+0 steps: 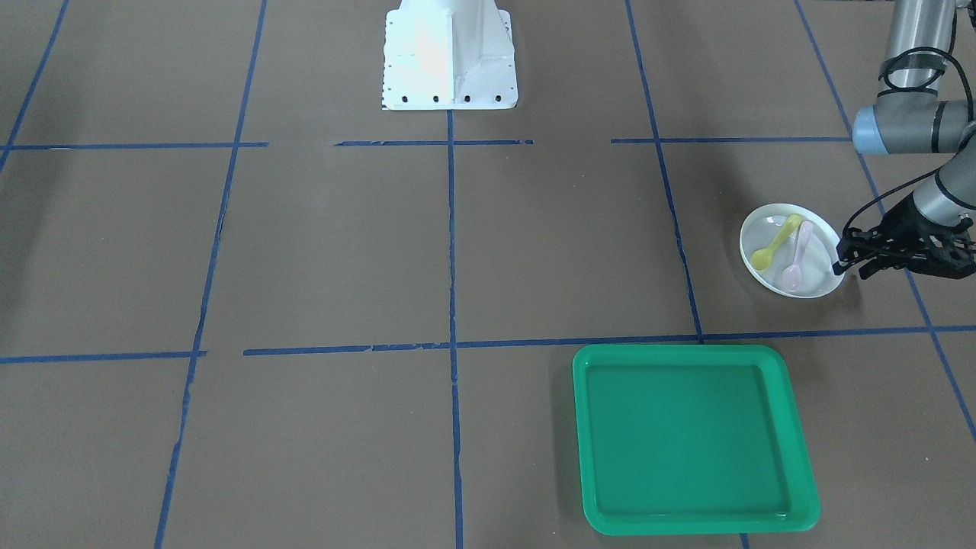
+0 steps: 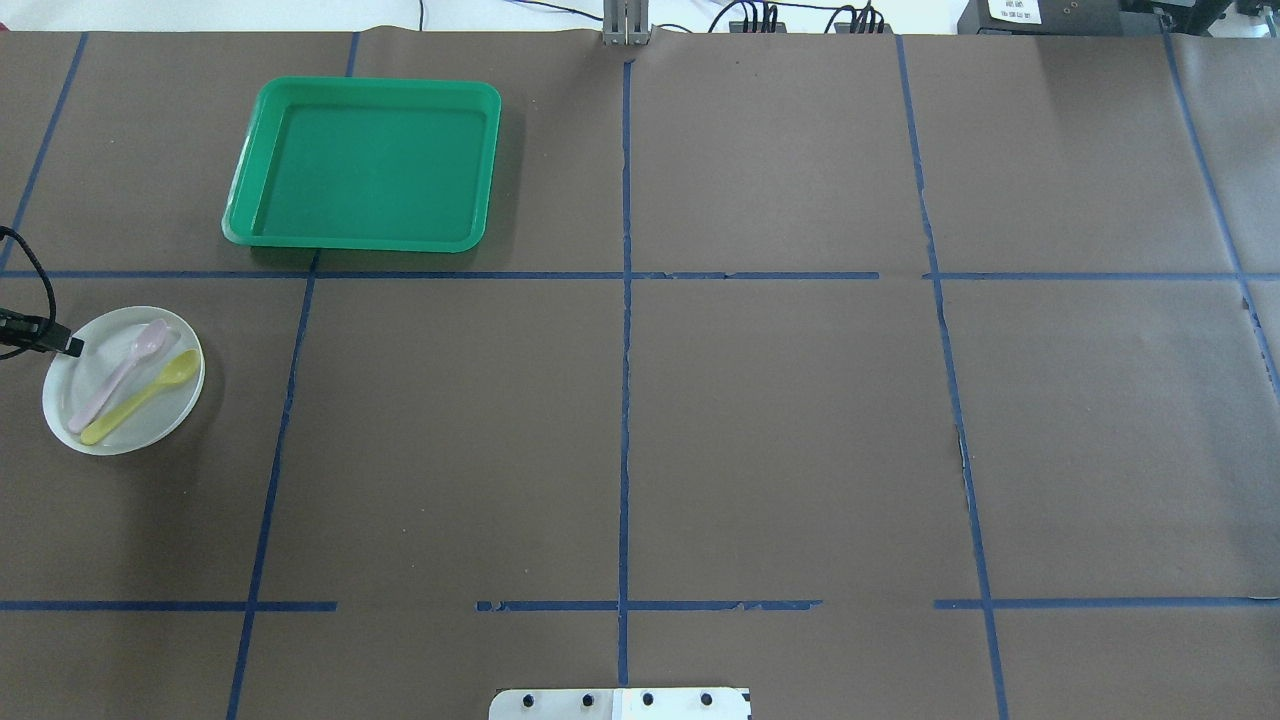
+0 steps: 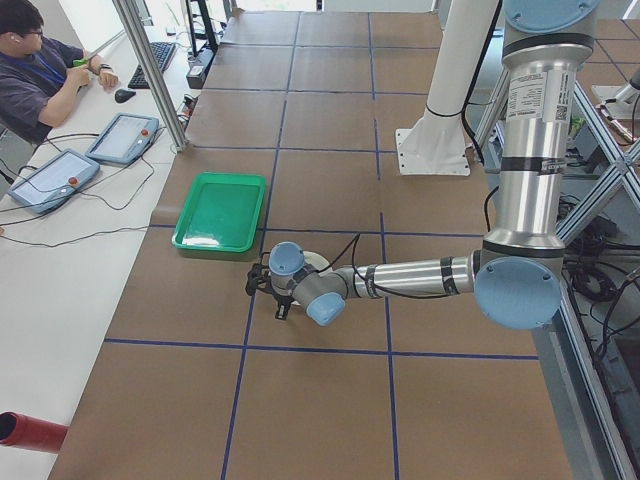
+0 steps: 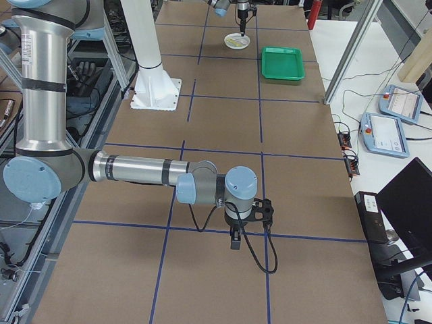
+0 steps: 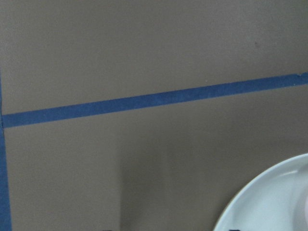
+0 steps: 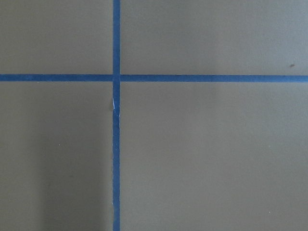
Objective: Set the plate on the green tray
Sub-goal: 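Grasp the white plate's rim with the left gripper and lift it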
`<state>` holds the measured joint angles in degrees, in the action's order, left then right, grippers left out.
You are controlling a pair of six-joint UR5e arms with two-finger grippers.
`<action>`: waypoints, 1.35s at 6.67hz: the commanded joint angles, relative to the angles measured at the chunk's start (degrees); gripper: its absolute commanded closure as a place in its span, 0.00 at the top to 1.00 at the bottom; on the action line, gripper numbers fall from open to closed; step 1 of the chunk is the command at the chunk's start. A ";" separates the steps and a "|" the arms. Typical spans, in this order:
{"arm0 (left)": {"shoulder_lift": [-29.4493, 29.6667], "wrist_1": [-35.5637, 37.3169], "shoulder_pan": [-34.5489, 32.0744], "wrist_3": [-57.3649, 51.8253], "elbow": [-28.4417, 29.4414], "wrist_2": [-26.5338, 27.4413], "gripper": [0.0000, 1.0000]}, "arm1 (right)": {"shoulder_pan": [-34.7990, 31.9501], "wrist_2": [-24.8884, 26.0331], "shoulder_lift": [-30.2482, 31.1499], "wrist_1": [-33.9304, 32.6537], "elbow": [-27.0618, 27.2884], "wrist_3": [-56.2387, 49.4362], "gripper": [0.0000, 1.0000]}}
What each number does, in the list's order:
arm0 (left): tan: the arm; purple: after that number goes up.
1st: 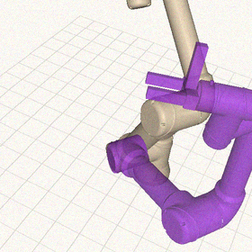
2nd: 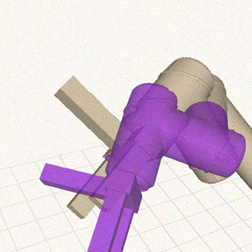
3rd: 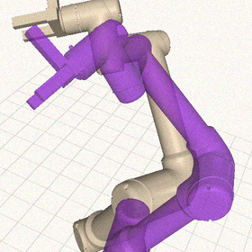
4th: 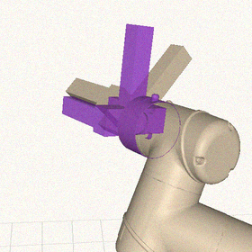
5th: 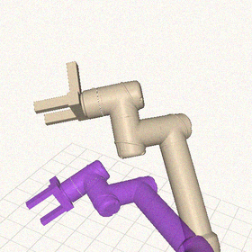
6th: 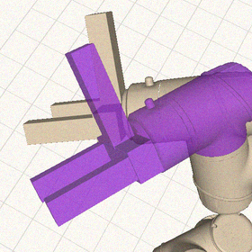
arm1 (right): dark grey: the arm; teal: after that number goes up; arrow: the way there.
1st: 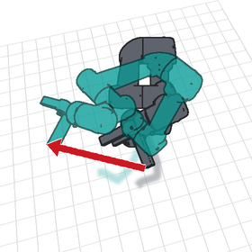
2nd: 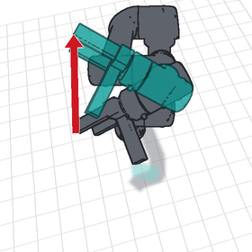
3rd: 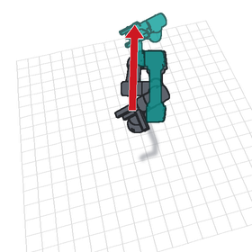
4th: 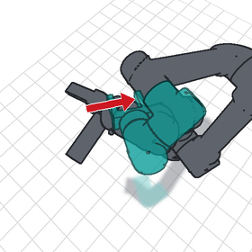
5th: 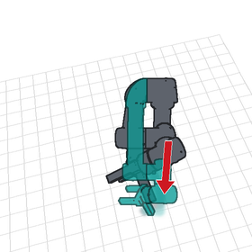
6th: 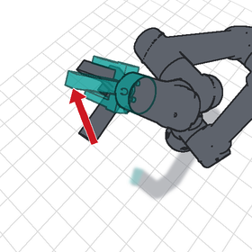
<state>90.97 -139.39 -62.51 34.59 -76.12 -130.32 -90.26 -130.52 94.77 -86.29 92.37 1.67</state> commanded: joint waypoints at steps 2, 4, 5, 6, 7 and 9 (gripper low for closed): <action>0.00 -0.09 0.02 -0.40 -0.17 -3.01 0.18 | 0.00 0.00 -0.02 -0.02 0.00 0.00 1.00; -0.35 -0.18 0.02 -0.58 -0.34 -6.84 0.00 | 0.00 0.09 -0.02 -0.02 0.00 0.00 1.00; -0.44 -0.27 0.02 -0.58 -1.65 -10.97 0.00 | 0.00 0.00 -0.02 -0.02 0.00 0.00 1.00; -0.36 -0.18 0.02 -0.23 -4.01 -15.45 0.00 | 0.00 0.00 -0.02 0.06 0.00 0.00 1.00; 0.43 -0.09 -0.07 0.38 -4.82 -19.76 0.00 | 0.00 0.00 -0.02 -0.02 0.00 0.00 1.00; 8.56 0.52 -0.16 12.01 -4.13 -19.89 0.00 | 0.00 0.00 -0.02 -0.02 0.00 0.00 1.00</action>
<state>94.93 -139.28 -62.62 40.17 -80.56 -149.74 -90.26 -130.52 94.78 -86.26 92.37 1.67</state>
